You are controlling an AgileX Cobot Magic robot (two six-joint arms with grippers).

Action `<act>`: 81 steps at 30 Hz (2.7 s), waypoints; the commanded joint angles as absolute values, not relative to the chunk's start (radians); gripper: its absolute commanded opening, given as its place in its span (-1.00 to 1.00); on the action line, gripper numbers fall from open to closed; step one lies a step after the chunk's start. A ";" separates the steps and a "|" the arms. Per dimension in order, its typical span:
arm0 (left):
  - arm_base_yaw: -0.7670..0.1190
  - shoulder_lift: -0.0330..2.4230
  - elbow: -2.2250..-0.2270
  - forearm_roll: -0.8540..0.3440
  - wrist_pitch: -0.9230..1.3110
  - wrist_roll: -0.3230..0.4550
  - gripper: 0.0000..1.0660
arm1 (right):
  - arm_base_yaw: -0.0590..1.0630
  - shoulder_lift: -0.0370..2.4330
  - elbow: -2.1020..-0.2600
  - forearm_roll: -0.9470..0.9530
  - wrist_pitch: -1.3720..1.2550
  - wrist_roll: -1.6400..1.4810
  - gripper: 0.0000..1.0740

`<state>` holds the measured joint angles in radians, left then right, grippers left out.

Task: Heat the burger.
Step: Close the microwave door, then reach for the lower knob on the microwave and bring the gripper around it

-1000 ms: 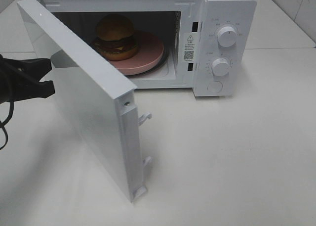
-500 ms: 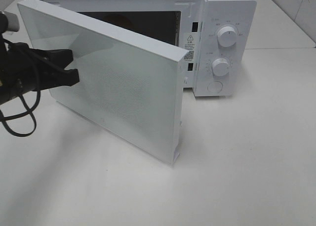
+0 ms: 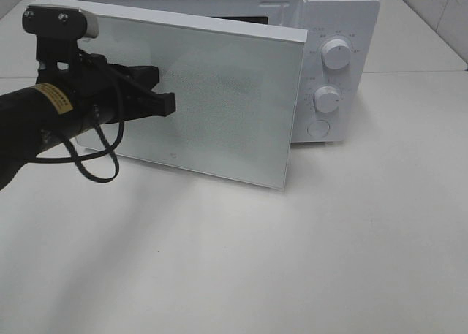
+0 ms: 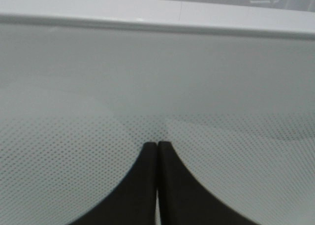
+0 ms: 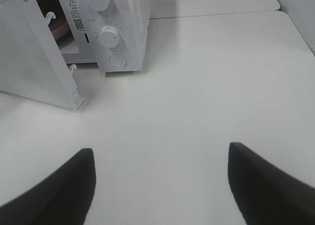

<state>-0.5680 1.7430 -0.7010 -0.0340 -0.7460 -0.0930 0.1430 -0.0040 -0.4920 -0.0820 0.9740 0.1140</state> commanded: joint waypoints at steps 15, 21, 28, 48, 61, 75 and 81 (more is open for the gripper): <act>-0.705 1.931 -1.014 -0.297 -0.660 0.110 -1.00 | 0.136 -0.034 -0.494 -0.085 0.960 0.119 0.37; -0.730 1.980 -1.096 -0.370 -0.641 0.171 -1.00 | 0.136 -0.034 -0.494 -0.085 0.960 0.119 0.37; -0.752 2.053 -1.209 -0.539 -0.642 0.308 -1.00 | 0.136 -0.034 -0.494 -0.085 0.960 0.119 0.37; -0.756 2.094 -1.283 -0.555 -0.609 0.307 -1.00 | 0.136 -0.034 -0.494 -0.085 0.960 0.119 0.37; -0.893 1.995 -1.245 -0.572 -0.438 0.390 -1.00 | 0.136 -0.034 -0.494 -0.085 0.960 0.119 0.37; -0.911 1.944 -1.231 -0.589 0.000 0.382 0.91 | 0.136 -0.034 -0.494 -0.085 0.960 0.119 0.37; -0.911 1.940 -1.231 -0.586 0.285 0.383 0.89 | 0.136 -0.034 -0.494 -0.085 0.960 0.119 0.37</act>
<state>-0.9060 1.9510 -1.2340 -0.5840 0.1480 0.3870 0.1430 -0.0040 -0.4920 -0.0820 0.9740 0.1140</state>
